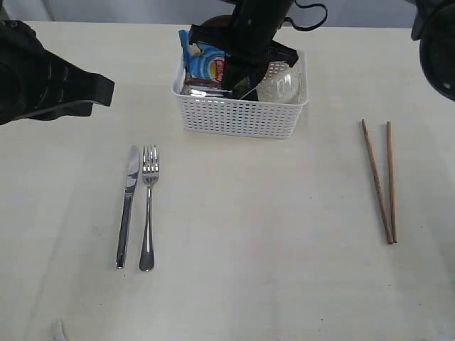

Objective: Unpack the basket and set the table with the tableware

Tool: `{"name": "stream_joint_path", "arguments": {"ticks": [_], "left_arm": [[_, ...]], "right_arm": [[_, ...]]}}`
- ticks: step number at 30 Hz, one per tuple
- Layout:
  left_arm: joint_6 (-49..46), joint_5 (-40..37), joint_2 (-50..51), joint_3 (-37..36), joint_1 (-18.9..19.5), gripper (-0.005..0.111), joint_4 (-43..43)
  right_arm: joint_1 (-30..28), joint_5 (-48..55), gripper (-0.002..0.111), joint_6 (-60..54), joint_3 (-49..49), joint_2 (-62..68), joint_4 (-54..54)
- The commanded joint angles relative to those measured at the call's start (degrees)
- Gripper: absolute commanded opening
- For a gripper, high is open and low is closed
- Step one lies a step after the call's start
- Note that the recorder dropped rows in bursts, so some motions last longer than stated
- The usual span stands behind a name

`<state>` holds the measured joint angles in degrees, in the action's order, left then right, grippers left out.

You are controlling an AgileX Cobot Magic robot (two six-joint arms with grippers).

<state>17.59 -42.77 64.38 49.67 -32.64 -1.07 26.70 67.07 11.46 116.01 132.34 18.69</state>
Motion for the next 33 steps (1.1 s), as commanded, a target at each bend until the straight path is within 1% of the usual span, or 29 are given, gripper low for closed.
{"name": "stream_joint_path", "arguments": {"ticks": [1, 5, 8, 12, 18, 20, 23, 26, 28, 33], "left_arm": [[-0.38, -0.14, -0.41, -0.13, 0.01, 0.0, -0.79], [-0.38, -0.14, -0.41, -0.13, 0.01, 0.0, -0.79], [-0.38, -0.14, -0.41, -0.13, 0.01, 0.0, -0.79], [-0.38, -0.14, -0.41, -0.13, 0.01, 0.0, -0.79], [-0.87, -0.36, -0.41, -0.13, 0.01, 0.0, -0.79], [-0.87, -0.36, -0.41, -0.13, 0.01, 0.0, -0.79], [-0.87, -0.36, -0.41, -0.13, 0.01, 0.0, -0.79], [-0.87, -0.36, -0.41, -0.13, 0.01, 0.0, -0.91], [-0.87, -0.36, -0.41, -0.13, 0.01, 0.0, -1.02], [-0.87, -0.61, -0.41, -0.13, 0.01, 0.0, -1.03]], "right_arm": [[0.16, -0.43, 0.0, -1.38, -0.07, -0.92, 0.61], [0.16, -0.43, 0.0, -1.47, -0.07, -0.92, 0.61], [0.16, 1.55, 0.0, -1.77, -0.07, -0.92, 0.21], [0.06, 2.89, 0.002, -5.59, 1.85, -1.03, -2.34], [0.06, 2.89, 0.015, -3.61, 6.98, -3.09, -3.22], [0.06, 2.89, 0.019, -0.93, 8.44, -3.58, -7.53], [0.06, 2.89, 0.03, 2.92, 8.7, -5.2, -15.28], [0.06, 2.89, 0.037, 3.78, 8.7, -6.73, -15.79], [0.06, 2.89, 0.038, 2.47, 8.7, -7.06, -15.79], [0.06, 2.89, 0.038, -10.04, 8.7, -7.59, -15.65]]}}
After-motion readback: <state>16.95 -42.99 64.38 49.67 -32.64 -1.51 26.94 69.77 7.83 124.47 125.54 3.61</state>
